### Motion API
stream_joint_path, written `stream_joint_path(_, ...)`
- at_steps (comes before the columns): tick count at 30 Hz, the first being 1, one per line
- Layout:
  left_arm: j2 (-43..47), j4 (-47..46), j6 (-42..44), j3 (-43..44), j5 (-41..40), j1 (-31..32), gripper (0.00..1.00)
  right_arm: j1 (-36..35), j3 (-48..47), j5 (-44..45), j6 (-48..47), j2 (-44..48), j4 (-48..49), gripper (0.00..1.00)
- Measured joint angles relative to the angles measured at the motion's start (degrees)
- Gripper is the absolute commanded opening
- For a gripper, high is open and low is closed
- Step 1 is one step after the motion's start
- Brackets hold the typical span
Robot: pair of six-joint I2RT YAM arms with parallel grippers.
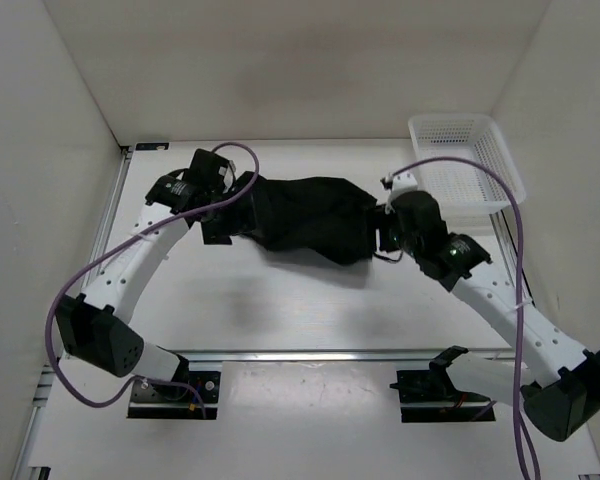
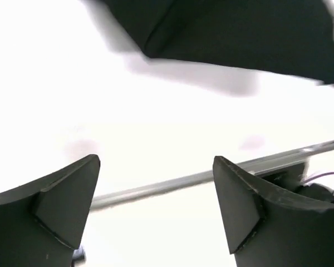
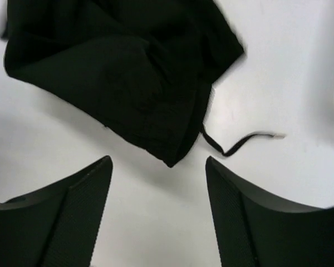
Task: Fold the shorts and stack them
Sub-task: Flatten the shorts out
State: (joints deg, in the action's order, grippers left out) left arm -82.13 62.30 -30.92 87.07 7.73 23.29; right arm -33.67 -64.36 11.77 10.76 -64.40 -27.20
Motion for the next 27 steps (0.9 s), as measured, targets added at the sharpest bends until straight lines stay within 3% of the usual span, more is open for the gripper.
stream_joint_path(1,0.1,0.3,-0.5,-2.9,-0.1,-0.3,0.71,-0.6,4.1,1.9,0.3,2.3,-0.7,0.76)
stream_joint_path(3,-1.9,0.3,-1.1,-4.1,-1.3,-1.6,0.51,-0.3,9.2,4.9,1.9,4.8,-3.0,0.76)
stream_joint_path(6,-6.9,-0.3,-0.8,-1.6,-5.1,-2.2,0.31,1.8,11.8,6.9,5.3,5.9,-6.7,0.71)
stream_joint_path(8,-12.0,-0.2,-0.7,3.6,-8.0,-1.6,0.33,4.6,11.8,5.3,8.1,6.5,-7.3,0.69)
stream_joint_path(9,-13.6,-0.5,-0.6,5.0,-8.9,-1.5,0.42,6.0,11.8,4.1,9.5,6.7,-7.5,0.69)
stream_joint_path(10,-16.0,-0.8,-0.7,6.9,-10.1,-1.4,0.65,7.9,11.8,2.4,11.1,6.8,-7.8,0.69)
stream_joint_path(12,-19.8,-1.5,-1.0,8.5,-11.8,-1.3,0.86,12.6,12.1,-3.1,15.2,6.4,-7.9,0.71)
stream_joint_path(14,-22.4,-2.3,-1.8,7.5,-12.2,-1.7,1.00,16.7,14.8,-9.9,19.7,6.3,-6.1,0.78)
stream_joint_path(19,-24.3,-7.5,-3.1,-4.2,-9.2,-8.0,1.00,20.1,28.8,-25.1,32.3,4.9,0.4,0.79)
stream_joint_path(24,-28.2,-10.6,-3.2,-5.6,-6.8,-11.8,0.96,20.1,32.5,-30.4,37.9,-1.4,6.7,0.79)
stream_joint_path(27,-31.2,-12.1,-3.2,-4.7,-4.8,-11.6,0.80,20.1,32.5,-31.6,39.8,-5.7,11.9,0.77)
